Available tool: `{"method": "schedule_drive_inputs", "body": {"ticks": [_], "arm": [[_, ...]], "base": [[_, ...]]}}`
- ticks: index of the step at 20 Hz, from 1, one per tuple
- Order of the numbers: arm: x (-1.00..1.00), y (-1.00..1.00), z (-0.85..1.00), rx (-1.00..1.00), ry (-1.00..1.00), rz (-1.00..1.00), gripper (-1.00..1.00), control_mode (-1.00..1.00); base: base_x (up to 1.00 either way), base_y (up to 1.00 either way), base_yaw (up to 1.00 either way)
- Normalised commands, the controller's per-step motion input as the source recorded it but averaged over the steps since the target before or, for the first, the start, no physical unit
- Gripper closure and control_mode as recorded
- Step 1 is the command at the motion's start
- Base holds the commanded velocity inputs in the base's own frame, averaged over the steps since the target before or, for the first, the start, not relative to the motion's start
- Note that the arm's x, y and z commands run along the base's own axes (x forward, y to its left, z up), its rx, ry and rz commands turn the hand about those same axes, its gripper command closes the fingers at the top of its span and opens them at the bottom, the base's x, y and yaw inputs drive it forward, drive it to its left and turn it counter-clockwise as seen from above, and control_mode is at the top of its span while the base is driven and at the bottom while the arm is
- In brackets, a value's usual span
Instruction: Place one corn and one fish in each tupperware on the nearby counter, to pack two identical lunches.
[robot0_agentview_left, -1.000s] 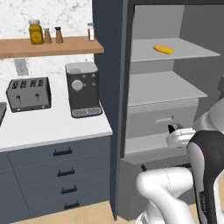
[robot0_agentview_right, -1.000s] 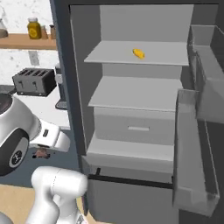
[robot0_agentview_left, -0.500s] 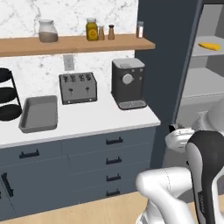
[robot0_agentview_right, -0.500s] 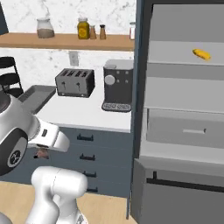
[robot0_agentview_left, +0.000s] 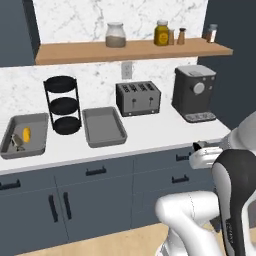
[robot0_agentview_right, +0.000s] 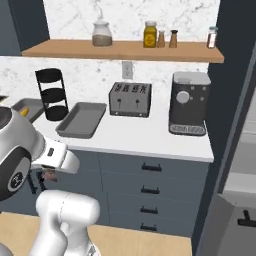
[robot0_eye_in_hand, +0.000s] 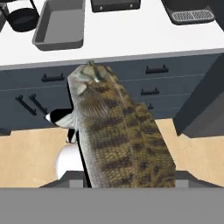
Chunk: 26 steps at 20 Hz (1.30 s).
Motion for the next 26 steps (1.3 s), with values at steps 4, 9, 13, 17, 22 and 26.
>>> {"method": "schedule_drive_inputs", "body": {"ticks": [4,9,13,17,22,26], "arm": [[0.00,0.00,0.00,0.00,0.00,0.00,1.00,1.00],[0.00,0.00,0.00,0.00,0.00,0.00,1.00,1.00],[0.00,0.00,0.00,0.00,0.00,0.00,1.00,1.00],[0.00,0.00,0.00,0.00,0.00,0.00,1.00,1.00],[0.00,0.00,0.00,0.00,0.00,0.00,1.00,1.00],[0.00,0.00,0.00,0.00,0.00,0.00,1.00,1.00]], "base": [[0.59,0.98,0.00],[0.65,0.65,0.00],[0.61,0.02,0.01],[0.59,-0.01,0.03],[0.54,0.00,0.00],[0.45,0.00,0.00]]}}
